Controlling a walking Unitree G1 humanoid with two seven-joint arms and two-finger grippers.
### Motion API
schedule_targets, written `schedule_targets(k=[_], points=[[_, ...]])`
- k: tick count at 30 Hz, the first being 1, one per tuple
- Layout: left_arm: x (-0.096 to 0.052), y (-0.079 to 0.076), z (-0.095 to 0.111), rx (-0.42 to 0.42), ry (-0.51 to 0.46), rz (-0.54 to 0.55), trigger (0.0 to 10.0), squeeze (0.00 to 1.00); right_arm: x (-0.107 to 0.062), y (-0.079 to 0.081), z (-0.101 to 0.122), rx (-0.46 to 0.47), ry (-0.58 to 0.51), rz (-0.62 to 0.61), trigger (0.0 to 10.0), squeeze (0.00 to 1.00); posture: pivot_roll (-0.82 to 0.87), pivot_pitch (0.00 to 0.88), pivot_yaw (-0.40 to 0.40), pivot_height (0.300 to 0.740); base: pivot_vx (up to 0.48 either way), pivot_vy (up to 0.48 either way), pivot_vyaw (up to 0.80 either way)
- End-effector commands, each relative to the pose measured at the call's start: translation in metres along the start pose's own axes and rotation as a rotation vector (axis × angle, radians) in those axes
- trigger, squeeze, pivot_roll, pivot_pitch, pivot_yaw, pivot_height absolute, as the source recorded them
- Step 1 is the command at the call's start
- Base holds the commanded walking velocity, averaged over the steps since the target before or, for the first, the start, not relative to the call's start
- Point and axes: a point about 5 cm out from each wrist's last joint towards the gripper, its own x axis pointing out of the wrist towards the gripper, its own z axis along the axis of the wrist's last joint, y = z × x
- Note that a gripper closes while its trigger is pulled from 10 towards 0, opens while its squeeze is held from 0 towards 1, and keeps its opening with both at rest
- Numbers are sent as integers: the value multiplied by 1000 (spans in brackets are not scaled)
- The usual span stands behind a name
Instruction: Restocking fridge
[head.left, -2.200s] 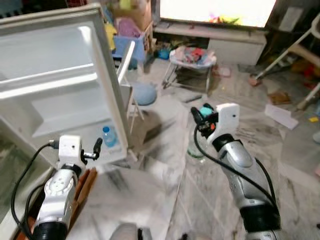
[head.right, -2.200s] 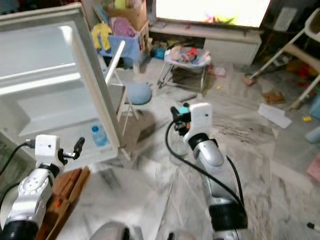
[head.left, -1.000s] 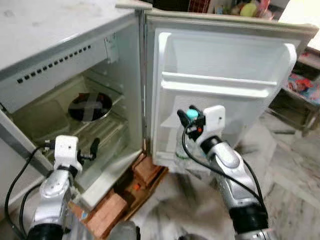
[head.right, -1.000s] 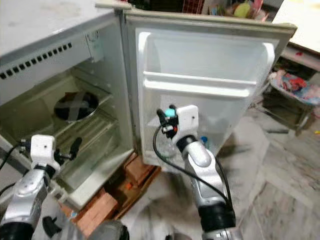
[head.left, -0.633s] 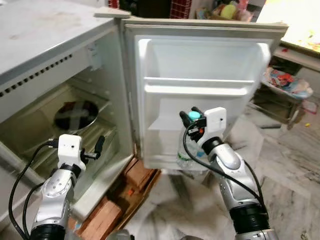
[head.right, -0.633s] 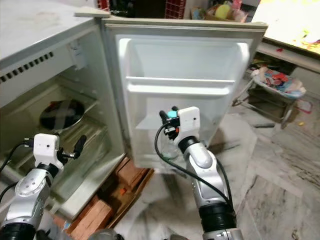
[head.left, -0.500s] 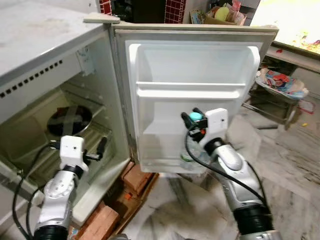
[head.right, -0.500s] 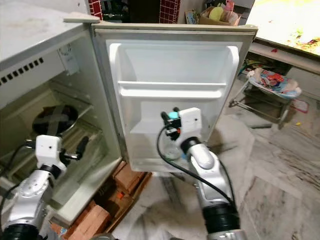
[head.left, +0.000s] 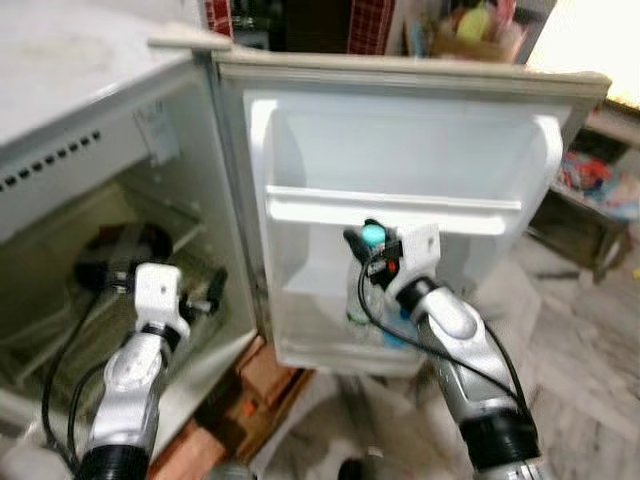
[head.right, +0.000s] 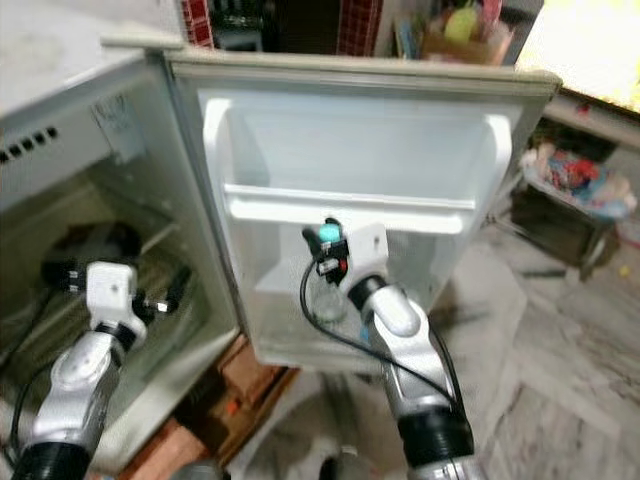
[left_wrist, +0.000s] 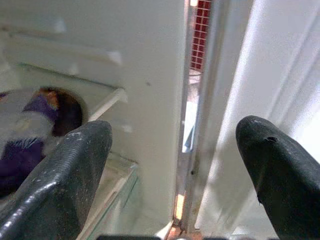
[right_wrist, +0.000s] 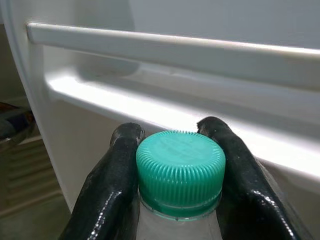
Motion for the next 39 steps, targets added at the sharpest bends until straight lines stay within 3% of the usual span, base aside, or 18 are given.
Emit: schedule_targets(k=[1, 5, 13, 19, 36, 39], points=[[-4, 11, -1, 13, 12, 35, 10000, 0, -1, -3, 1, 4, -1, -15, 10000, 0, 104, 0, -36, 740, 0, 0, 0], [-4, 11, -1, 14, 12, 35, 10000, 0, -1, -4, 0, -5, 10, -17, 10000, 0, 106, 0, -37, 740, 0, 0, 0], [-8, 14, 0, 24, 8, 45, 10000, 0, -18, -19, -25, -120, 160, -126, 10000, 0, 113, 0, -40, 740, 0, 0, 0], [-9, 15, -1, 27, 9, 47, 10000, 0, -20, -19, -27, -117, 182, -124, 10000, 0, 113, 0, -39, 740, 0, 0, 0], [-9, 15, 0, 33, 11, 54, 10000, 0, -17, -6, -25, -67, 148, -56, 10000, 0, 116, 5, -42, 645, 0, 0, 0], [-9, 15, 0, 32, 11, 57, 10000, 0, -15, -5, -24, -66, 148, -48, 10000, 0, 117, 5, -41, 645, 0, 0, 0]])
